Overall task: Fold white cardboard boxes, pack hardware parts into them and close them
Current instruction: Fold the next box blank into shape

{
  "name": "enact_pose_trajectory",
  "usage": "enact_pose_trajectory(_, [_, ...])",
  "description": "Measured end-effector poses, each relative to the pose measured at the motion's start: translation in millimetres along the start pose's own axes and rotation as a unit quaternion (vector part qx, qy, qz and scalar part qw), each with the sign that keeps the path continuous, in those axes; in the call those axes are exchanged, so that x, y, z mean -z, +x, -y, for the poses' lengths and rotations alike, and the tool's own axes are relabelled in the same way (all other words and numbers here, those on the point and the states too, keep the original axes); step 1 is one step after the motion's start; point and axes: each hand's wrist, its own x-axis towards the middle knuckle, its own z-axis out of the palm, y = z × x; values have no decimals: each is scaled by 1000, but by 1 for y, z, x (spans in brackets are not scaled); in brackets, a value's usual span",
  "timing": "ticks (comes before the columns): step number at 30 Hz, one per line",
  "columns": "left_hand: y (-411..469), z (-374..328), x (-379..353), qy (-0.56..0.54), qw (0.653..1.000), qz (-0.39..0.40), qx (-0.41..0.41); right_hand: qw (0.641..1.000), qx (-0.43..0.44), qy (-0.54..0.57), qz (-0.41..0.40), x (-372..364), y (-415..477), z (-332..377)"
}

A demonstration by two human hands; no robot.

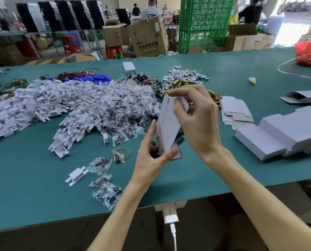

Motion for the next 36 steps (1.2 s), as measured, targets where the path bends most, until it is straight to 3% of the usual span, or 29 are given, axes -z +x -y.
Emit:
enact_pose_trajectory(4, [1,3,1,4,1000,-16,17,992,-66,104,29,-2,-1,-3])
enact_pose_trajectory(7, [2,5,2,14,1000,-28,-3,968,-88,212,101,-2,-3,-7])
enact_pose_trajectory(12, [2,1,3,-38,996,-73,-23,926,-172,197,272,-9,-25,-32])
enact_pose_trajectory(14, [2,1,3,-45,995,-79,-33,902,-212,221,305,-14,-38,-42])
enact_pose_trajectory(18, [2,4,5,-89,991,-93,-17,846,-310,335,275,-20,-58,-58])
enact_pose_trajectory(25, [6,6,10,-184,977,-95,56,816,-343,425,189,-16,-71,-75])
enact_pose_trajectory(31, [9,3,25,-353,923,-102,113,835,-348,390,173,-18,-74,-74])
enact_pose_trajectory(36, [8,4,23,-336,930,-85,123,814,-358,417,188,-19,-73,-73])
